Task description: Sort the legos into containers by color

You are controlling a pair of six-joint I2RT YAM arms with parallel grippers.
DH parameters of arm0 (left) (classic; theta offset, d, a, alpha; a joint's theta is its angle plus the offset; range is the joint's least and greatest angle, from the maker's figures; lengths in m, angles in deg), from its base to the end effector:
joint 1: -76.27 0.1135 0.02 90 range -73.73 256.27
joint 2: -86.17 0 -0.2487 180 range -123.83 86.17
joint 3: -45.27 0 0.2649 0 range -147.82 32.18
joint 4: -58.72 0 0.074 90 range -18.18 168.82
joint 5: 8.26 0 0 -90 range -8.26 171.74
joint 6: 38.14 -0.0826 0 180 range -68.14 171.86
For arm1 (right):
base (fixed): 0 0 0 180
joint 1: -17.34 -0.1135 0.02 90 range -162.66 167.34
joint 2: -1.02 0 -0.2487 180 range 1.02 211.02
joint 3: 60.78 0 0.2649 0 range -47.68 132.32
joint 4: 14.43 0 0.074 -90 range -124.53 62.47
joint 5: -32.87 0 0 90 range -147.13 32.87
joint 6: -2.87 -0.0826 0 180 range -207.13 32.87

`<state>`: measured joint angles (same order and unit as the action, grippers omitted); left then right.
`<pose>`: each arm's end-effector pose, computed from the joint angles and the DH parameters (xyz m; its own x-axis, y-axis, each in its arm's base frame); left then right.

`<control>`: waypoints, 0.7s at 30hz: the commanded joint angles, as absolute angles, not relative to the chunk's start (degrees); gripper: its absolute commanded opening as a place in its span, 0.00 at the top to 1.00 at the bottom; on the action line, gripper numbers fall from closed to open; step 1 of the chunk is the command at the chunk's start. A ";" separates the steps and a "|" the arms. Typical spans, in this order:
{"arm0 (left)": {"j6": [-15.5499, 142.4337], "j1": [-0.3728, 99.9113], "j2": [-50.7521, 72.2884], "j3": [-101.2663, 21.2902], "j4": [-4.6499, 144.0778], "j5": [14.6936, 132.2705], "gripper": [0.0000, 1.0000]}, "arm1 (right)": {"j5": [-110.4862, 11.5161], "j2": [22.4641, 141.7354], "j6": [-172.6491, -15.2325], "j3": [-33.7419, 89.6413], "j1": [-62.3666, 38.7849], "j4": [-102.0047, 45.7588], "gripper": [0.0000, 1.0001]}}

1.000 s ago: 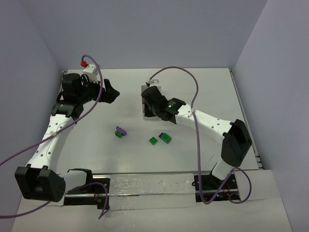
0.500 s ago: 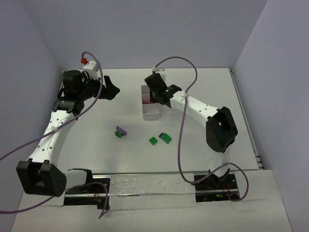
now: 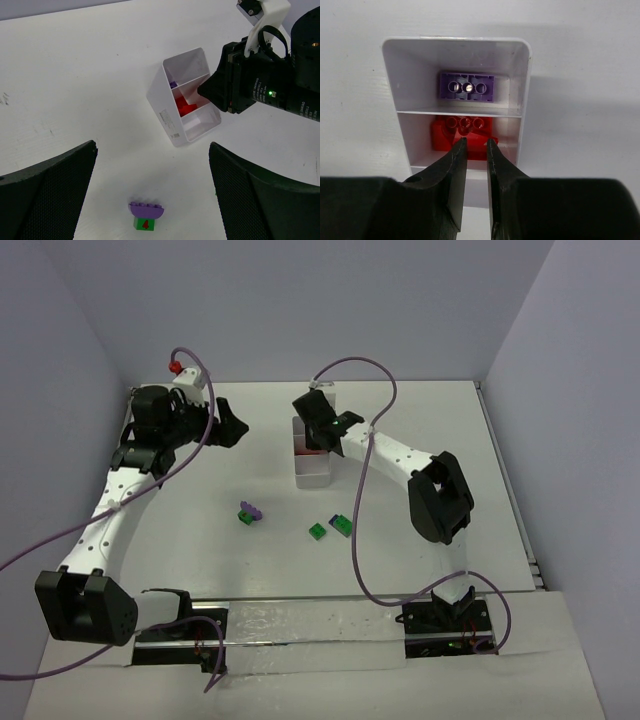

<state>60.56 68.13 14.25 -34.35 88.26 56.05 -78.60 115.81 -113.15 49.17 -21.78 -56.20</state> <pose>0.3346 -0.0840 0.3302 -0.4436 -0.0742 -0.8932 0.4642 0.8335 -0.2998 0.4007 0.2869 0.2073 -0.6786 -0.0257 -0.7340 -0.1050 0.9925 0.0623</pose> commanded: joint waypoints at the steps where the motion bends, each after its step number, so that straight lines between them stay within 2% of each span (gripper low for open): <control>1: 59.04 68.36 14.78 -33.40 88.00 56.49 0.01 | -80.15 116.04 -112.97 51.73 -21.51 -56.18 0.86; 15: 54.97 68.71 18.01 -30.71 92.16 56.52 0.01 | -77.87 115.15 -112.79 49.27 -21.60 -56.02 0.57; 21: 54.94 68.97 18.67 -30.25 92.65 55.88 0.01 | -75.56 112.06 -111.59 47.56 -21.60 -55.19 0.57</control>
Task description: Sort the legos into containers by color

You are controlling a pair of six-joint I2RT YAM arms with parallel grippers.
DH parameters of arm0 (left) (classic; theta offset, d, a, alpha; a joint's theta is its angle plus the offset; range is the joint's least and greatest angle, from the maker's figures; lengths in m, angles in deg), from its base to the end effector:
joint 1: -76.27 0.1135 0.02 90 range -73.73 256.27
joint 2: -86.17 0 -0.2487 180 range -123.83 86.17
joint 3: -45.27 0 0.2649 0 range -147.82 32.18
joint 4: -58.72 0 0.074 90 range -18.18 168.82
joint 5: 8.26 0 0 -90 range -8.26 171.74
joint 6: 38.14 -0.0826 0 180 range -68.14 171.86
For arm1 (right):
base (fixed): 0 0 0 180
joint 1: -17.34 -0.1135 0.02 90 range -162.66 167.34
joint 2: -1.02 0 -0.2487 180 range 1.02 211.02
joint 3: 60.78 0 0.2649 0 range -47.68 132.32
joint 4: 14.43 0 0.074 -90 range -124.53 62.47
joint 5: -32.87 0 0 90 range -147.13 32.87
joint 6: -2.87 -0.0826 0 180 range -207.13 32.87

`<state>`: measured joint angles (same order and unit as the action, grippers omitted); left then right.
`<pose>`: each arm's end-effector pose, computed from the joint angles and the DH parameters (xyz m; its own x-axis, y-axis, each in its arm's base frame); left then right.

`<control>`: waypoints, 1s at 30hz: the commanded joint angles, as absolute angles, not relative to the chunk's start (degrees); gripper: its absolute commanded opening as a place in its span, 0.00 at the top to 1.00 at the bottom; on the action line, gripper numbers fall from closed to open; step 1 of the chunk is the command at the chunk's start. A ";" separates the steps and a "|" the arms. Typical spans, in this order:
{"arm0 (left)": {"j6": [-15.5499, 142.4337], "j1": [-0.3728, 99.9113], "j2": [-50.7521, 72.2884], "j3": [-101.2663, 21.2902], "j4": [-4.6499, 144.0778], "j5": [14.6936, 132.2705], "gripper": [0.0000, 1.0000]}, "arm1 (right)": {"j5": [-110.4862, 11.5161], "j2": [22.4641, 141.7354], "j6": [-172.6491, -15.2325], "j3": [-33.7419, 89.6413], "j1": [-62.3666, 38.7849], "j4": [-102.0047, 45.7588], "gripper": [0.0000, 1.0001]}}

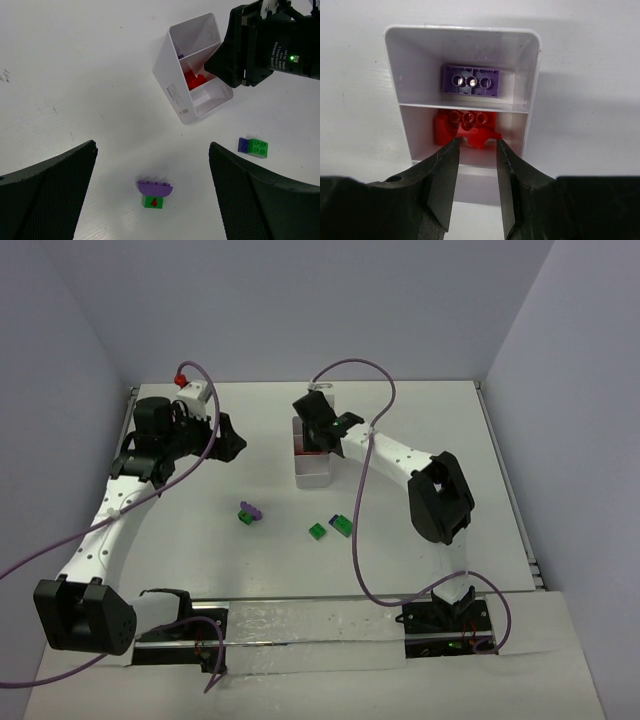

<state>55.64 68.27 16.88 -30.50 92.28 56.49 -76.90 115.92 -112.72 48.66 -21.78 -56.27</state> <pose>0.3196 -0.0805 0.3083 -0.4829 0.0077 -0.8756 0.4712 0.8451 -0.2525 0.3988 0.2883 0.2024 -0.6938 -0.0403 -0.7190 -0.1287 0.9893 0.0687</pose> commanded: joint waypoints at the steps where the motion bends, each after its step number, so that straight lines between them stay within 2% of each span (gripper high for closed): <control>1: 54.63 69.15 18.67 -30.13 92.91 55.28 0.01 | -74.17 110.61 -109.92 46.58 -21.64 -53.89 0.57; 5: 52.86 69.96 18.23 -29.82 95.15 51.74 0.01 | -67.82 105.35 -103.24 42.99 -21.91 -50.60 0.54; 9: 50.47 71.64 18.07 -28.87 96.33 48.81 0.01 | -57.21 100.84 -94.40 38.75 -22.05 -48.88 0.38; 11: 50.03 72.17 18.44 -28.12 96.10 47.33 0.01 | -51.28 98.97 -91.90 36.20 -22.49 -47.44 0.35; 13: 48.79 72.31 18.41 -27.62 97.13 46.33 0.03 | -50.54 98.49 -91.05 35.41 -22.70 -47.69 0.33; 14: 43.85 72.31 18.10 -27.40 99.30 43.26 0.04 | -48.88 98.49 -90.87 35.25 -22.87 -48.87 0.33; 16: 37.18 72.23 17.10 -27.10 102.85 40.66 0.05 | -47.01 98.14 -90.86 34.50 -22.79 -49.54 0.26; 18: 30.09 72.05 15.45 -27.23 106.63 42.20 0.05 | -44.57 96.92 -91.31 32.22 -22.65 -49.34 0.03; 22: 30.51 70.21 9.67 -30.04 109.51 49.47 0.07 | -45.46 94.83 -93.31 29.81 -22.00 -50.62 0.02; 26: 27.64 66.96 10.90 -27.51 109.23 51.97 0.07 | -44.76 93.63 -93.36 27.81 -20.35 -51.00 0.02; 30: 4.54 65.81 13.41 -24.99 116.04 45.27 0.09 | -42.11 92.78 -92.59 26.12 -17.13 -51.21 0.02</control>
